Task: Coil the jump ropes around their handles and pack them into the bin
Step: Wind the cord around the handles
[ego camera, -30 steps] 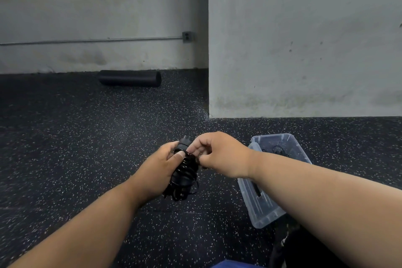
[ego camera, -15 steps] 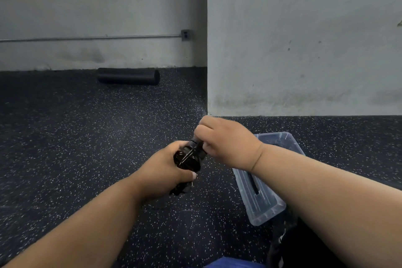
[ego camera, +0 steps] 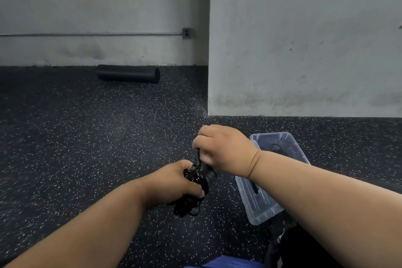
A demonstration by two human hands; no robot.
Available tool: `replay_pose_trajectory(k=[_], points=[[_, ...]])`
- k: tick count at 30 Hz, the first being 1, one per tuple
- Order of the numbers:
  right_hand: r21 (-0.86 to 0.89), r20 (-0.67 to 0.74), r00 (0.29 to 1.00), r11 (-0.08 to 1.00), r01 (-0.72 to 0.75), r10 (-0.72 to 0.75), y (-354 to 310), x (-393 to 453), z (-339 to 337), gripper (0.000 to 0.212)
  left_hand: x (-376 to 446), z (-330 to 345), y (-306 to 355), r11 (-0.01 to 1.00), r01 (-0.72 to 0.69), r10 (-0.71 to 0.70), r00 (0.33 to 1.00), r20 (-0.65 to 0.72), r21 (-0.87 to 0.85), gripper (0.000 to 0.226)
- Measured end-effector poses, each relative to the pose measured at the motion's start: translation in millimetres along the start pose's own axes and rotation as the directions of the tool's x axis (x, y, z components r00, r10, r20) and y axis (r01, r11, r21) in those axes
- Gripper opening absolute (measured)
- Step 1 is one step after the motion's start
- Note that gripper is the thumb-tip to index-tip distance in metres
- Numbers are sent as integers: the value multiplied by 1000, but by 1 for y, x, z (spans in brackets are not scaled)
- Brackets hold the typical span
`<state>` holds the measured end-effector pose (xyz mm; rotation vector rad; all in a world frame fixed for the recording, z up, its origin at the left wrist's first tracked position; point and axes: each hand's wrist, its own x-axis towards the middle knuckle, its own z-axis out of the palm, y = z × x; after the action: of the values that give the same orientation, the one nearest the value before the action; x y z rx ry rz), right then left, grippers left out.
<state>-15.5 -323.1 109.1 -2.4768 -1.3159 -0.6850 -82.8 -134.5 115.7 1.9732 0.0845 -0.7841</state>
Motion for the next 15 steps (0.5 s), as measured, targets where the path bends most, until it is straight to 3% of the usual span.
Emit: replay_pose_trajectory(k=[2,4,7,13,15], points=[[103,90,986,983,-151,142,-1,2,-3,25,1,3,-2,995,11,-12,1000,-13,-98,41],[187,266,918,919,-348,294,3,2,-8,26,4,2,-3,970,12,-10,1000,7,-244,42],[253,371,832,818,-517,412,7,-1,-13,27,6,0,-1,915,6,2,1000,19,-403,47],[479,511,704,516,-710,494,12,-8,-15,30,13,1,-5,928,26,17,994,113,-371,83],[486,556,680,476,-733,478,13,-8,-18,27,14,5,-4,943,7,23,996,85,-333,88]])
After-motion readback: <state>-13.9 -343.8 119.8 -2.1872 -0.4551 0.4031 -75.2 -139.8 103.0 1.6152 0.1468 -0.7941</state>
